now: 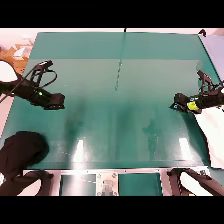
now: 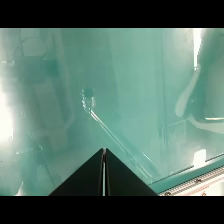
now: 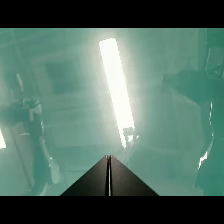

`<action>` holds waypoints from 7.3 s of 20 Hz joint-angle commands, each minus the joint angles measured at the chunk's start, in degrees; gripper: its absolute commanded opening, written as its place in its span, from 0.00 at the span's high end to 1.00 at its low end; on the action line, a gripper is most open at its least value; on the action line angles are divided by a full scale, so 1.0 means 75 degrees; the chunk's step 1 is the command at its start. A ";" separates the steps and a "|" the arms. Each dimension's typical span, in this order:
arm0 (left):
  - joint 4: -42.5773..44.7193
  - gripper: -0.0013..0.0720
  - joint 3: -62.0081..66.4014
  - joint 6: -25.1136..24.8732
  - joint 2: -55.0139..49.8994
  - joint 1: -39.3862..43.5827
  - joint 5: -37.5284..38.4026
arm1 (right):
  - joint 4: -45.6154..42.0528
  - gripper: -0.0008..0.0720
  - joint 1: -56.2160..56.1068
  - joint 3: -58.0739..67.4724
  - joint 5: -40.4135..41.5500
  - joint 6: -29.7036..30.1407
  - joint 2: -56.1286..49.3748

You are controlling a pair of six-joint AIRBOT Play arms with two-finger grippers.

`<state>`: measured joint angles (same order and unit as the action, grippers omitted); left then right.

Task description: Fold the shirts.

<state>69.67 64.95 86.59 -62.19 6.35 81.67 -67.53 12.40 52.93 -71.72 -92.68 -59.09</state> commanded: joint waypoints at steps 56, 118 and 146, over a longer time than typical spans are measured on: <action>0.0093 0.02 0.1166 0.0385 -0.2136 0.3072 -0.2783 | 0.0003 0.97 0.0000 -0.0003 0.0251 -0.0003 -0.0012; -0.1652 0.94 0.6312 -0.1784 0.0522 0.0140 -0.0335 | 0.2323 0.97 -0.0994 0.6050 -0.0583 0.1693 0.1145; -0.2699 0.03 -0.1795 -0.2795 -0.0801 0.0140 -0.3284 | 0.2856 0.71 -0.1600 -0.1839 0.2632 0.2393 0.0309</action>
<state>51.48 50.98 65.25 -63.31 7.35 59.90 -46.09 -0.56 39.16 -50.61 -75.59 -56.73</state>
